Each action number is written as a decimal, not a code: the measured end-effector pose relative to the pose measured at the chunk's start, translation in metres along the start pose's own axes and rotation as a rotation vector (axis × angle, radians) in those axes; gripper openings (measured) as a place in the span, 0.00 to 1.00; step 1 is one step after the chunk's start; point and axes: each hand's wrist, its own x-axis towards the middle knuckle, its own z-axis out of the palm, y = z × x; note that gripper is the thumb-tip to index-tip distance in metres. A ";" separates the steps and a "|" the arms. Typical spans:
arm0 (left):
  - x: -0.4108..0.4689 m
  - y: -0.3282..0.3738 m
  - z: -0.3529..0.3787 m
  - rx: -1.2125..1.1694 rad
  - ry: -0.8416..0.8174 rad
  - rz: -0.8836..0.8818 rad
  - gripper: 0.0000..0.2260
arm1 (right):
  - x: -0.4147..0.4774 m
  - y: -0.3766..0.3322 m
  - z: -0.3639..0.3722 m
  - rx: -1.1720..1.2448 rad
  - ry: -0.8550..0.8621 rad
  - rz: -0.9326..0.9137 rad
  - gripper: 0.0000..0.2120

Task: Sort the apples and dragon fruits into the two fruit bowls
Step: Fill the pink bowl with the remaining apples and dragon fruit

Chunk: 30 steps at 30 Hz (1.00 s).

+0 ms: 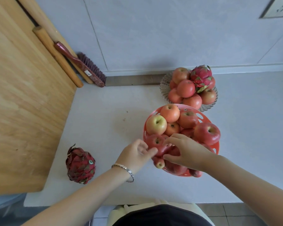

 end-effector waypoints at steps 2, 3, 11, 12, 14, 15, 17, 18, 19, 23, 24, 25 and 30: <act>0.006 -0.011 -0.026 -0.041 0.173 0.015 0.10 | 0.010 -0.009 -0.005 0.028 0.039 -0.020 0.14; 0.009 -0.022 -0.040 0.001 0.258 0.012 0.10 | 0.016 -0.013 -0.007 0.052 0.056 -0.030 0.13; 0.021 -0.123 -0.106 0.273 0.334 -0.685 0.41 | 0.051 -0.040 -0.002 0.185 0.023 -0.087 0.10; 0.023 -0.123 -0.107 0.194 0.338 -0.680 0.40 | 0.052 -0.041 0.001 0.189 0.011 -0.082 0.10; 0.026 -0.120 -0.108 0.131 0.348 -0.660 0.38 | 0.052 -0.040 0.006 0.183 -0.009 -0.081 0.10; 0.026 -0.118 -0.108 0.111 0.360 -0.637 0.37 | 0.051 -0.040 0.008 0.185 -0.014 -0.083 0.09; 0.026 -0.106 -0.109 0.013 0.385 -0.544 0.34 | 0.049 -0.039 0.006 0.188 0.000 -0.069 0.09; 0.025 -0.095 -0.109 -0.048 0.396 -0.464 0.33 | 0.048 -0.040 0.003 0.203 0.021 -0.055 0.09; 0.026 -0.081 -0.109 -0.089 0.405 -0.367 0.33 | 0.047 -0.042 0.000 0.232 0.053 -0.044 0.10; 0.013 0.011 -0.103 -0.158 0.311 0.042 0.33 | 0.043 -0.058 -0.028 0.500 0.100 0.044 0.30; 0.006 0.034 -0.099 -0.170 0.259 0.135 0.33 | 0.041 -0.063 -0.038 0.630 0.062 0.070 0.37; 0.000 0.057 -0.093 -0.197 0.194 0.221 0.32 | 0.038 -0.065 -0.049 0.728 0.031 0.080 0.40; 0.000 0.109 -0.047 -0.334 0.000 0.353 0.39 | 0.014 -0.048 -0.087 0.674 0.077 0.013 0.35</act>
